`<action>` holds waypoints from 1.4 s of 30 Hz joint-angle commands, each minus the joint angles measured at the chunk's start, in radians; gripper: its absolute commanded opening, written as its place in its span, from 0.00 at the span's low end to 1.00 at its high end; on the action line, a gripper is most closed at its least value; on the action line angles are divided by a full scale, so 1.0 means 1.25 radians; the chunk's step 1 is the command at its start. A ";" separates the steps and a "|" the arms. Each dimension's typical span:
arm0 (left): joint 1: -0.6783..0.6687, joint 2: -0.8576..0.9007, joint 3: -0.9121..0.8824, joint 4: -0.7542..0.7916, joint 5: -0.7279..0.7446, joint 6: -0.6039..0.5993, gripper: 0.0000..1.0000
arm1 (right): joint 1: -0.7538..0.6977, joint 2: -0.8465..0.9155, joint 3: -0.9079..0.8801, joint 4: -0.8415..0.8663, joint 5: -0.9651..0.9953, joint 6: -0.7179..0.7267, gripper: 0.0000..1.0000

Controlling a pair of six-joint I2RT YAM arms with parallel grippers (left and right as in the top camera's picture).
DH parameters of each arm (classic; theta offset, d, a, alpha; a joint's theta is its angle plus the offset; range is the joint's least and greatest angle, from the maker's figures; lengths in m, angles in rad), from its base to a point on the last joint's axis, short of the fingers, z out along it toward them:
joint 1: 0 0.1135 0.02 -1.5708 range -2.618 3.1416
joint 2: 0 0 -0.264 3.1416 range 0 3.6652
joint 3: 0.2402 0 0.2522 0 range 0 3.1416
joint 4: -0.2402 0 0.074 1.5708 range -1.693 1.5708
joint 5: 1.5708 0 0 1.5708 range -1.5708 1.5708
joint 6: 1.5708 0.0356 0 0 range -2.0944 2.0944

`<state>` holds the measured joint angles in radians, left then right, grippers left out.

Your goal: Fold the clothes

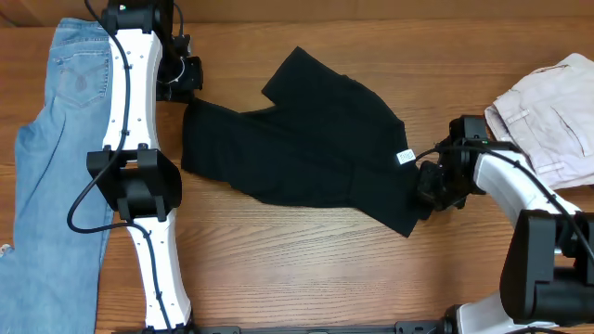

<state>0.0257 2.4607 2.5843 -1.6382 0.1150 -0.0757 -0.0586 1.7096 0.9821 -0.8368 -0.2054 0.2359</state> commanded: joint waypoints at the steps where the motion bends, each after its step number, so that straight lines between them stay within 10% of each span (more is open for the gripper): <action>1: -0.005 -0.052 0.023 0.004 -0.009 -0.014 0.04 | -0.002 -0.041 0.129 -0.043 0.011 -0.007 0.04; 20: -0.005 -0.474 0.029 0.081 -0.063 -0.035 0.04 | -0.002 -0.089 1.082 -0.609 0.095 -0.067 0.04; 42: -0.005 -0.652 0.029 0.085 -0.074 -0.068 0.04 | -0.002 -0.144 1.180 -0.645 0.095 -0.068 0.04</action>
<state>0.0257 1.5543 2.6209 -1.5475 0.0471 -0.1505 -0.0582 1.4143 2.4580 -1.6577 -0.0967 0.1566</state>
